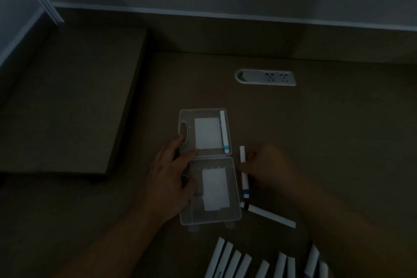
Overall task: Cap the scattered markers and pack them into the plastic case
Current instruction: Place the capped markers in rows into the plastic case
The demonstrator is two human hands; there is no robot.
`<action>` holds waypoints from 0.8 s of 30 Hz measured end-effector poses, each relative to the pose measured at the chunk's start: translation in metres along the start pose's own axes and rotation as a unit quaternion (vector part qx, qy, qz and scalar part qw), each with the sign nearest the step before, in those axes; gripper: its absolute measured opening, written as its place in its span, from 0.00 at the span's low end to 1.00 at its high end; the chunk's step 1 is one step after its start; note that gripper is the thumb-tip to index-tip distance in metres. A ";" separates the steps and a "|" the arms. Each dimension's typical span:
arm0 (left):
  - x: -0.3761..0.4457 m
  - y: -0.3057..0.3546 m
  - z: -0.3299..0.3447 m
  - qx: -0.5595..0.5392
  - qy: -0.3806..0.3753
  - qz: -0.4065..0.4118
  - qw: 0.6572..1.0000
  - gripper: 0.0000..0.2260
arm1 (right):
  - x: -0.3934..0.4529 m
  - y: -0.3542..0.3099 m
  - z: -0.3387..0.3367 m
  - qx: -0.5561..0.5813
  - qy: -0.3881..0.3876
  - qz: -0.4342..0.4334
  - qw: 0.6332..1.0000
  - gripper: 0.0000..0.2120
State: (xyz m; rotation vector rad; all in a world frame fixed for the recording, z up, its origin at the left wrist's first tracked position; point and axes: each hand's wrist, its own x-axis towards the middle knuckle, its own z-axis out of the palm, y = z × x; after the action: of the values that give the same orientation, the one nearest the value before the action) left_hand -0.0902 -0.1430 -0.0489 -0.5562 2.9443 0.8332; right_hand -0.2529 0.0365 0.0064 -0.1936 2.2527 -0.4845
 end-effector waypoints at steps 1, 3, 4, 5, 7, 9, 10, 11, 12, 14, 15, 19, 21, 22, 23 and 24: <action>0.000 0.000 0.000 -0.003 0.003 0.000 1.000 0.31 | 0.000 -0.001 0.001 -0.013 0.016 -0.004 1.000 0.08; 0.000 0.001 0.000 -0.010 0.011 0.001 1.000 0.30 | 0.000 -0.003 0.005 -0.031 0.032 -0.009 0.999 0.08; -0.001 0.001 0.000 -0.012 0.013 0.002 1.000 0.30 | 0.000 -0.004 0.006 -0.031 0.032 -0.005 0.999 0.09; -0.001 0.001 0.000 -0.014 0.012 0.003 1.000 0.30 | 0.000 -0.006 0.005 -0.029 0.034 0.003 0.999 0.09; -0.001 -0.001 0.001 -0.015 0.008 0.002 1.000 0.30 | 0.004 -0.012 -0.003 -0.011 0.053 0.005 0.999 0.09; -0.001 -0.002 0.002 -0.010 0.008 0.005 1.000 0.31 | 0.010 -0.025 -0.013 0.031 0.065 -0.009 0.997 0.08; -0.001 -0.003 0.003 -0.007 0.011 0.009 1.000 0.31 | 0.013 -0.032 -0.017 0.049 0.067 -0.020 0.996 0.07; -0.001 -0.003 0.003 -0.007 0.013 0.012 1.000 0.31 | 0.017 -0.041 -0.019 0.060 0.073 -0.032 0.995 0.06; -0.001 -0.003 0.004 -0.008 0.015 0.013 1.000 0.31 | 0.022 -0.047 -0.019 0.067 0.083 -0.042 0.993 0.07; -0.001 -0.003 0.004 -0.008 0.022 0.017 1.000 0.30 | 0.031 -0.059 -0.015 0.072 0.099 -0.050 0.991 0.07; -0.001 -0.003 0.004 -0.007 0.024 0.019 1.000 0.30 | 0.036 -0.063 -0.011 0.070 0.105 -0.054 0.991 0.08; 0.000 -0.003 0.003 -0.007 0.015 0.017 1.000 0.30 | 0.048 -0.073 0.001 0.030 0.132 -0.095 0.986 0.09; 0.000 -0.002 0.002 -0.010 0.014 0.022 1.000 0.30 | 0.052 -0.074 0.004 0.009 0.144 -0.106 0.984 0.08; 0.000 -0.001 0.002 -0.012 0.014 0.024 1.000 0.30 | 0.053 -0.074 0.004 -0.003 0.148 -0.109 0.983 0.07; 0.000 -0.001 0.001 -0.012 0.014 0.027 0.999 0.30 | 0.054 -0.074 0.004 -0.016 0.151 -0.112 0.982 0.06; 0.000 -0.001 0.001 -0.011 0.017 0.030 0.999 0.30 | 0.055 -0.075 0.004 -0.029 0.153 -0.114 0.981 0.07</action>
State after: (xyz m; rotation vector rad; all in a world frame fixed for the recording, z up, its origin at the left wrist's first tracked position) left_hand -0.0894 -0.1433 -0.0503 -0.4903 3.0001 0.8723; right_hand -0.2872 -0.0494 -0.0037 -0.4366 2.5620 -0.6043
